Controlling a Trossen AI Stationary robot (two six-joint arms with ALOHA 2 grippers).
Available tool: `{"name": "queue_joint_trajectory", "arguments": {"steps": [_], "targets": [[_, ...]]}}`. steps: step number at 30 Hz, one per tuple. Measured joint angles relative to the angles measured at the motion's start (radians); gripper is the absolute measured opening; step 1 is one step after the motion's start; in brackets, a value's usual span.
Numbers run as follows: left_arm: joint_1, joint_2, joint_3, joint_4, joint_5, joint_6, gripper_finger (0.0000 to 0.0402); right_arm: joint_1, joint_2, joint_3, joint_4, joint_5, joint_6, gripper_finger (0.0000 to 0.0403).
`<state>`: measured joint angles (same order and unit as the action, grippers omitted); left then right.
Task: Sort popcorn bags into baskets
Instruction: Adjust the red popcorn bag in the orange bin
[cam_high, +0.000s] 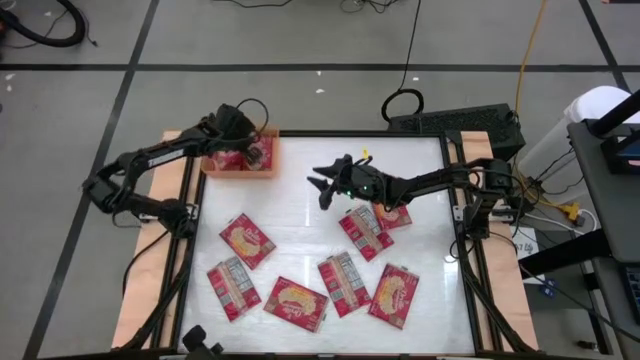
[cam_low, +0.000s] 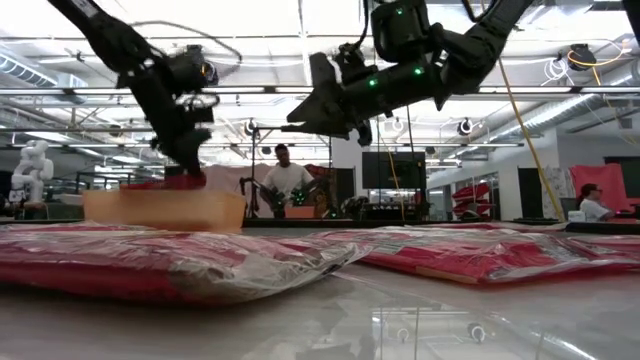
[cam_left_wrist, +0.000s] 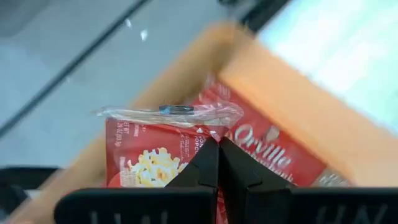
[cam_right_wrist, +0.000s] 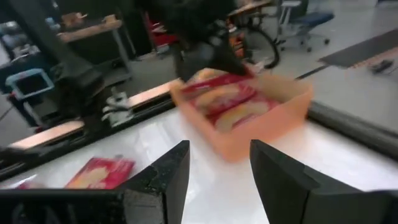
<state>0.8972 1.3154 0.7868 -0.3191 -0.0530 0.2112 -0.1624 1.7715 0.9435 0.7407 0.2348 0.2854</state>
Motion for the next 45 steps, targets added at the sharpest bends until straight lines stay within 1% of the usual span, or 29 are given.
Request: {"name": "queue_joint_trajectory", "arguments": {"steps": [2, 5, 7, 11, 13, 17, 21, 26, 32, 34, 39, 43, 45], "targets": [[-0.013, -0.061, 0.000, 0.006, 0.001, -0.012, 0.0002, -0.019, 0.000, 0.033, -0.003, -0.001, -0.021, 0.0171], [-0.036, -0.168, 0.000, 0.049, 0.004, -0.045, 0.0002, -0.035, 0.038, 0.119, -0.002, -0.002, -0.075, 0.0191], [-0.056, -0.236, 0.002, 0.088, 0.005, -0.069, 0.0001, -0.040, 0.087, 0.194, -0.003, -0.001, -0.125, 0.0207], [-0.110, -0.345, 0.002, 0.182, 0.004, -0.134, 0.0001, -0.047, 0.214, 0.344, 0.102, 0.001, -0.208, 0.0234], [-0.148, -0.372, 0.003, 0.236, 0.004, -0.162, 0.0001, -0.053, 0.268, 0.416, 0.136, -0.003, -0.214, 0.0242], [-0.235, -0.379, 0.003, 0.320, -0.001, -0.208, 0.0001, -0.066, 0.346, 0.549, 0.125, 0.001, -0.222, 0.0254], [-0.311, -0.355, 0.003, 0.378, -0.056, -0.230, 0.0001, -0.085, 0.386, 0.628, 0.093, 0.004, -0.227, 0.0263], [-0.370, -0.314, 0.003, 0.430, -0.155, -0.245, 0.0001, -0.108, 0.389, 0.645, 0.068, -0.001, -0.196, 0.0268], [-0.375, -0.301, 0.003, 0.450, -0.158, -0.268, 0.0001, -0.125, 0.389, 0.644, 0.065, -0.102, -0.153, 0.0263], [-0.376, -0.301, 0.003, 0.443, -0.157, -0.270, 0.0001, -0.126, 0.389, 0.644, 0.056, -0.108, -0.156, 0.0260], [-0.389, -0.301, 0.003, 0.442, -0.136, -0.274, 0.0001, -0.123, 0.389, 0.644, 0.043, -0.167, -0.165, 0.0259], [-0.389, -0.301, 0.003, 0.442, -0.046, -0.299, 0.0001, -0.124, 0.389, 0.644, 0.029, -0.159, -0.164, 0.0255], [-0.395, -0.301, 0.003, 0.441, -0.025, -0.306, 0.0001, -0.128, 0.389, 0.644, 0.017, -0.158, -0.170, 0.0247]]}}
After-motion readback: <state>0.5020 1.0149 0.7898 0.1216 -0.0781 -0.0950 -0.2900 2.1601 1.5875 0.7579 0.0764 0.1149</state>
